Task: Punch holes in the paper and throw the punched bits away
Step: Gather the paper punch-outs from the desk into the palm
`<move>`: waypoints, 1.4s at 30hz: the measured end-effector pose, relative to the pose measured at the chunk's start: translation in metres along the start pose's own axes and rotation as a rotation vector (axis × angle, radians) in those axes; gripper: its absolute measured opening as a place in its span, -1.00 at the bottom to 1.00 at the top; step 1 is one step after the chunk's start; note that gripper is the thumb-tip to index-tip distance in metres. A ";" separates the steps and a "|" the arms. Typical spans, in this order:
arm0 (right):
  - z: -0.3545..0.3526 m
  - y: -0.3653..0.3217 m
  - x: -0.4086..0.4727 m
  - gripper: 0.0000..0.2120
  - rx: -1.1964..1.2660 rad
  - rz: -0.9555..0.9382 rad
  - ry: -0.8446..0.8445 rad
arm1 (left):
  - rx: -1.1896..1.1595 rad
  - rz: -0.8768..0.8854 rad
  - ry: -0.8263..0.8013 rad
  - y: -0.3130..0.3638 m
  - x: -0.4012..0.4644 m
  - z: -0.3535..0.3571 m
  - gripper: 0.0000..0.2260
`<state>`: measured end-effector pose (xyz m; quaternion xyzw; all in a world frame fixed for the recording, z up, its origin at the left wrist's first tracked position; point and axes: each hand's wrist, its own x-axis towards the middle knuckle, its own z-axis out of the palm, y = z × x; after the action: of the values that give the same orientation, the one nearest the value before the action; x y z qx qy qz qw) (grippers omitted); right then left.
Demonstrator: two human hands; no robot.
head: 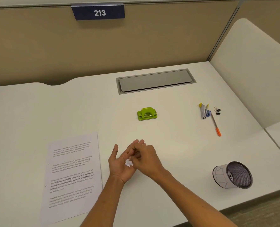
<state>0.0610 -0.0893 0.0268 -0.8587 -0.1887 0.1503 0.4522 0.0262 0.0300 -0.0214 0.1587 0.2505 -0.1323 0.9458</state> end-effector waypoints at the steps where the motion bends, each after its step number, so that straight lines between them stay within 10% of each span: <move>1: -0.002 -0.002 0.000 -0.83 0.005 -0.012 0.035 | -0.007 -0.002 -0.006 0.000 0.000 0.001 -0.31; 9: -0.016 0.031 0.004 -0.86 0.172 0.063 0.286 | -0.072 0.046 0.041 0.007 -0.001 -0.006 -0.36; 20: 0.011 0.089 -0.015 -0.57 -0.655 -0.492 -0.214 | -0.116 0.119 0.075 0.020 -0.004 -0.013 -0.37; 25: -0.001 0.107 -0.027 -0.67 -0.642 -0.606 -0.273 | -0.113 0.134 0.083 0.018 -0.002 -0.016 -0.38; 30: -0.022 0.114 -0.029 -0.64 -0.375 -0.291 -0.178 | -0.130 0.146 0.089 0.014 0.000 -0.013 -0.37; 37: -0.031 0.115 -0.023 -0.39 -0.497 -0.357 -0.489 | -0.142 0.183 0.083 0.011 0.004 -0.008 -0.37; 42: -0.024 0.119 -0.015 -0.67 -0.477 -0.441 -0.470 | -0.155 0.184 0.070 0.004 0.003 -0.003 -0.37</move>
<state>0.0804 -0.1756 -0.0579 -0.8206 -0.4964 0.1939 0.2062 0.0294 0.0345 -0.0242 0.1122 0.2772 -0.0196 0.9540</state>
